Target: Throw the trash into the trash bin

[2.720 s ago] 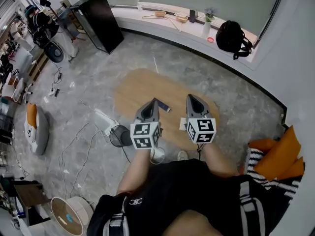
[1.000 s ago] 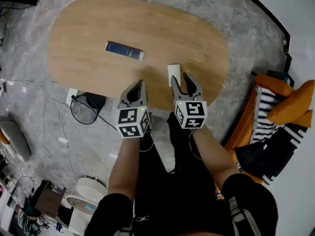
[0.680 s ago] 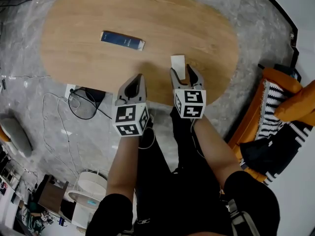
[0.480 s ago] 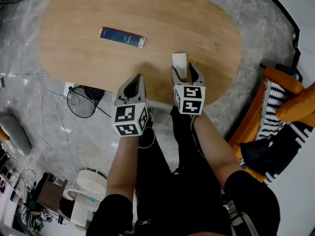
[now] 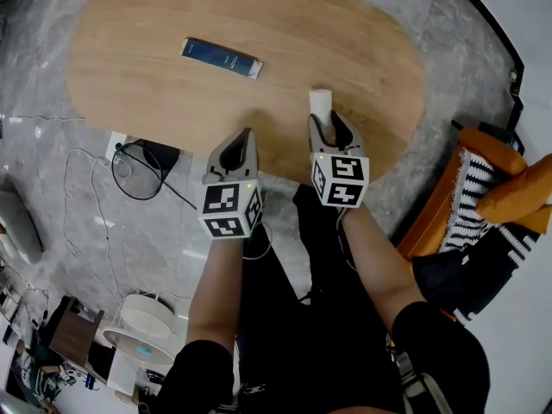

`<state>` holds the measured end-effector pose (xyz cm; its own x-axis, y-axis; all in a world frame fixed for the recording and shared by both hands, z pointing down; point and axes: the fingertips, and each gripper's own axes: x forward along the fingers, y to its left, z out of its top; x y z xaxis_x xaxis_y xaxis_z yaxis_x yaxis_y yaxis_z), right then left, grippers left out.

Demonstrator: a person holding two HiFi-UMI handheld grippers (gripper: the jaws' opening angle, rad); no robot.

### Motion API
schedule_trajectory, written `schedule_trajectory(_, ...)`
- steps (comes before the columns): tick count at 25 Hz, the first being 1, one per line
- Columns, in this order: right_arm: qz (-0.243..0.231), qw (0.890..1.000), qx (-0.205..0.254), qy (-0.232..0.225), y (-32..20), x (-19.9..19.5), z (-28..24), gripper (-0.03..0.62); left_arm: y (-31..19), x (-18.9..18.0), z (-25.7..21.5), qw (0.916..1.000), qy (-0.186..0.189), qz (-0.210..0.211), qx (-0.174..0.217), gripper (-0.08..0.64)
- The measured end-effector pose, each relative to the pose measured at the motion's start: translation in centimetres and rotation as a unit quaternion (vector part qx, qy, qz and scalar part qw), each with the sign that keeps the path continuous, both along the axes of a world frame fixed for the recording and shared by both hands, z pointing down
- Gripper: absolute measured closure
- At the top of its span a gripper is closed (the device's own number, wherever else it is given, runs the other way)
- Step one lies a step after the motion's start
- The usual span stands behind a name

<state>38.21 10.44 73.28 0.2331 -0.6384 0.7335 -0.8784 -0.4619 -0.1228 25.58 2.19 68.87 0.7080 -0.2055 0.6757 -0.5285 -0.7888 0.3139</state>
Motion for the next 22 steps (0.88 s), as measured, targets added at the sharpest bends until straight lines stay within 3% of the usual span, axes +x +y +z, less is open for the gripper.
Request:
schedule_trajectory(7, -0.032, 0.998, 0.050, 0.018, -2.4, -1.0, -5.1, 0.414, -1.2, -1.8, -1.7, 0.9985, 0.022, -0.050, 0.005, 0.555)
schedule_trajectory(13, -0.080, 0.994, 0.071, 0.027, -5.4, -4.2, -8.0, 0.414, -2.6, -5.6, -2.5, 0.9953, 0.027, -0.092, 0.004, 0.555)
schedule_trajectory(18, -0.121, 0.989, 0.089, 0.015, -8.7, -9.5, -9.3, 0.414, -4.7, -10.6, -3.6, 0.9900, 0.034, -0.136, 0.014, 0.555)
schedule_trajectory(22, -0.177, 0.979, 0.099, 0.007, -12.3, -16.8, -10.0, 0.414, -6.5, -17.4, -4.3, 0.9826, 0.033, -0.182, 0.018, 0.555)
